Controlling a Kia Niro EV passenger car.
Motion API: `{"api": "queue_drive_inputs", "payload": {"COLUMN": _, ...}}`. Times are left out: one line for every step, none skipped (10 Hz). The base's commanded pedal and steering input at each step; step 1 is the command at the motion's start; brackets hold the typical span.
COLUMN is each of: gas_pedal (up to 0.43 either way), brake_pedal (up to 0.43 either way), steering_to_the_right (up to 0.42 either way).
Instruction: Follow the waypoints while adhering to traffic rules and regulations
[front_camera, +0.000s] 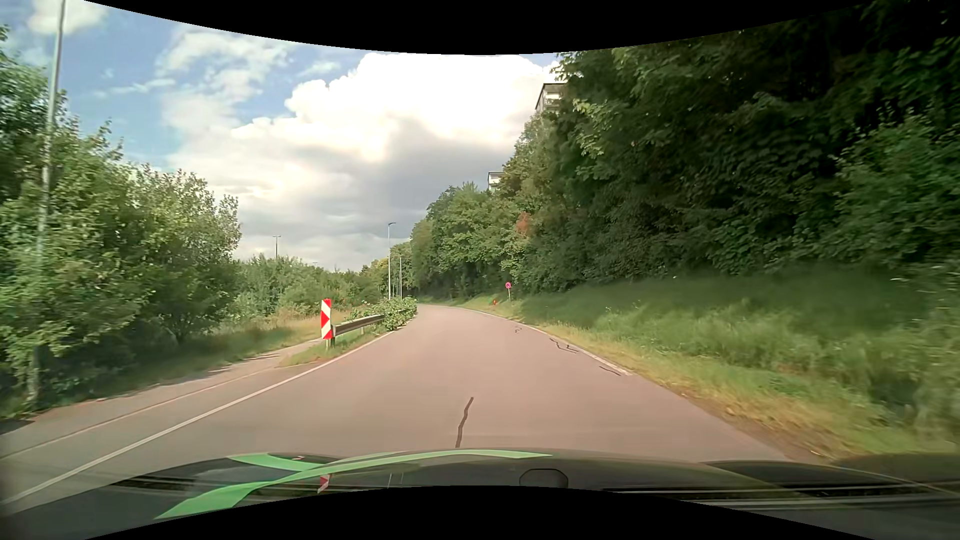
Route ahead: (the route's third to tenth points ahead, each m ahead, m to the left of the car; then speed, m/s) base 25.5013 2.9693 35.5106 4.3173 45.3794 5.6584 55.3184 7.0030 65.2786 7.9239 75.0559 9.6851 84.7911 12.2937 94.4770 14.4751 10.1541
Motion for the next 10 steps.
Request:
{"api": "queue_drive_inputs", "payload": {"gas_pedal": 0.169, "brake_pedal": 0.000, "steering_to_the_right": -0.017}}
{"api": "queue_drive_inputs", "payload": {"gas_pedal": 0.169, "brake_pedal": 0.000, "steering_to_the_right": -0.018}}
{"api": "queue_drive_inputs", "payload": {"gas_pedal": 0.169, "brake_pedal": 0.000, "steering_to_the_right": -0.018}}
{"api": "queue_drive_inputs", "payload": {"gas_pedal": 0.169, "brake_pedal": 0.000, "steering_to_the_right": -0.019}}
{"api": "queue_drive_inputs", "payload": {"gas_pedal": 0.169, "brake_pedal": 0.000, "steering_to_the_right": -0.019}}
{"api": "queue_drive_inputs", "payload": {"gas_pedal": 0.169, "brake_pedal": 0.000, "steering_to_the_right": -0.020}}
{"api": "queue_drive_inputs", "payload": {"gas_pedal": 0.169, "brake_pedal": 0.000, "steering_to_the_right": -0.022}}
{"api": "queue_drive_inputs", "payload": {"gas_pedal": 0.169, "brake_pedal": 0.000, "steering_to_the_right": -0.023}}
{"api": "queue_drive_inputs", "payload": {"gas_pedal": 0.169, "brake_pedal": 0.000, "steering_to_the_right": -0.023}}
{"api": "queue_drive_inputs", "payload": {"gas_pedal": 0.169, "brake_pedal": 0.000, "steering_to_the_right": -0.024}}
